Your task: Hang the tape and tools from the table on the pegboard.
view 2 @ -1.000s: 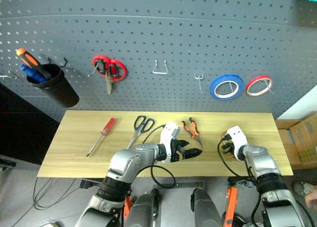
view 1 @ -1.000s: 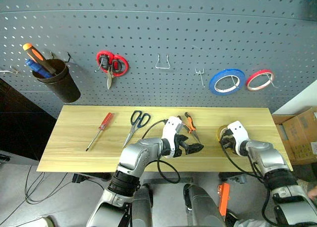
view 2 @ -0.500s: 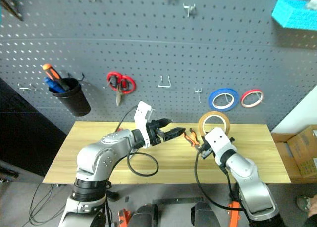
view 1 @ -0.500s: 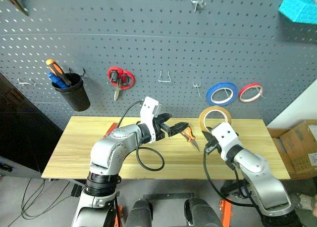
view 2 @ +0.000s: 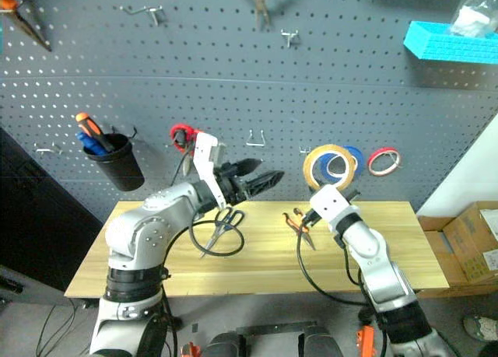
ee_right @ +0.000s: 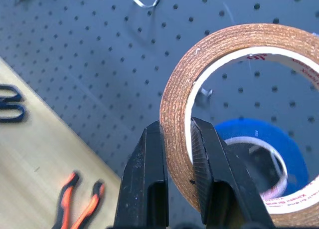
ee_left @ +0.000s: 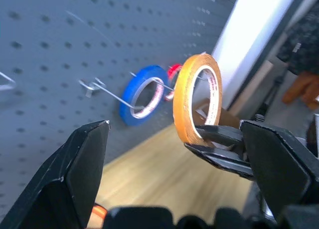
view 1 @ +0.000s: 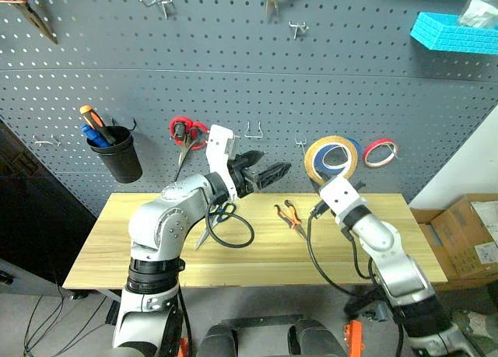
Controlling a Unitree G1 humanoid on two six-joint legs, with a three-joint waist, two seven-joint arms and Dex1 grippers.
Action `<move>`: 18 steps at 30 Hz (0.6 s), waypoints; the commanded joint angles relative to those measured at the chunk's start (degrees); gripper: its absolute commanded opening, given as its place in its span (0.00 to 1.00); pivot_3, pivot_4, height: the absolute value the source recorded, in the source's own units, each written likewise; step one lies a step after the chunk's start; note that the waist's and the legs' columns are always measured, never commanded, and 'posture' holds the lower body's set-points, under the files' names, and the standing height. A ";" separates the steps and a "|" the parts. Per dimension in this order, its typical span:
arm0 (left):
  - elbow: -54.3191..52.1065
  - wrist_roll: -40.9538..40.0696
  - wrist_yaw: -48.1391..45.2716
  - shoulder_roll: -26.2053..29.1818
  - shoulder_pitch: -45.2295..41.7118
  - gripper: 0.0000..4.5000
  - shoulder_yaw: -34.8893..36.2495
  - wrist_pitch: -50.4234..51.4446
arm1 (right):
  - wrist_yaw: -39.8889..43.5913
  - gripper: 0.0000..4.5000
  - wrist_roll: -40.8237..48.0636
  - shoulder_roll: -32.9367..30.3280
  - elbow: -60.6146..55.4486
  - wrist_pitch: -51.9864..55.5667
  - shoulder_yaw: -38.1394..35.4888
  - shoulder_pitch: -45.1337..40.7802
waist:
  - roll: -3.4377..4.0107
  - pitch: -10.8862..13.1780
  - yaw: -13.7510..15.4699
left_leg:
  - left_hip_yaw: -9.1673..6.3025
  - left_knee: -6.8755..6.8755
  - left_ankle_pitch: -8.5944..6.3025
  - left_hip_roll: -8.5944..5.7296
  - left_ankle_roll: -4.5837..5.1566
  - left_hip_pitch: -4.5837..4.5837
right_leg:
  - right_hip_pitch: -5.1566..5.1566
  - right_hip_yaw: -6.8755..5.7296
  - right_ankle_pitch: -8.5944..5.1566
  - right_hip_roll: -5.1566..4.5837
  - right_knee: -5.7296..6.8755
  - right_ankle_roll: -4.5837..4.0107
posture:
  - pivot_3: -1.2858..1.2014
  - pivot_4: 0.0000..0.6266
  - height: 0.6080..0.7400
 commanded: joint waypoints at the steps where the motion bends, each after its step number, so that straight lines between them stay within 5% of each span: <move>1: 1.58 0.04 1.31 -0.42 -1.85 1.00 1.64 -3.50 | -0.03 0.07 1.33 0.56 6.25 -5.88 -1.54 -4.96 | 0.02 -0.09 0.07 | 0.00 -0.01 0.00 0.00 0.00 -0.01 | 0.00 0.01 0.00 0.00 0.00 0.01 | 0.54 0.00 1.00; 18: 3.71 0.40 2.53 -0.21 -0.54 1.00 0.11 -6.07 | 4.57 0.07 2.85 4.77 21.41 -9.95 0.47 -10.04 | 0.04 -0.43 0.21 | 0.01 0.01 0.02 -0.01 0.03 0.11 | 0.09 0.07 0.15 0.02 0.14 0.26 | 0.55 0.00 1.00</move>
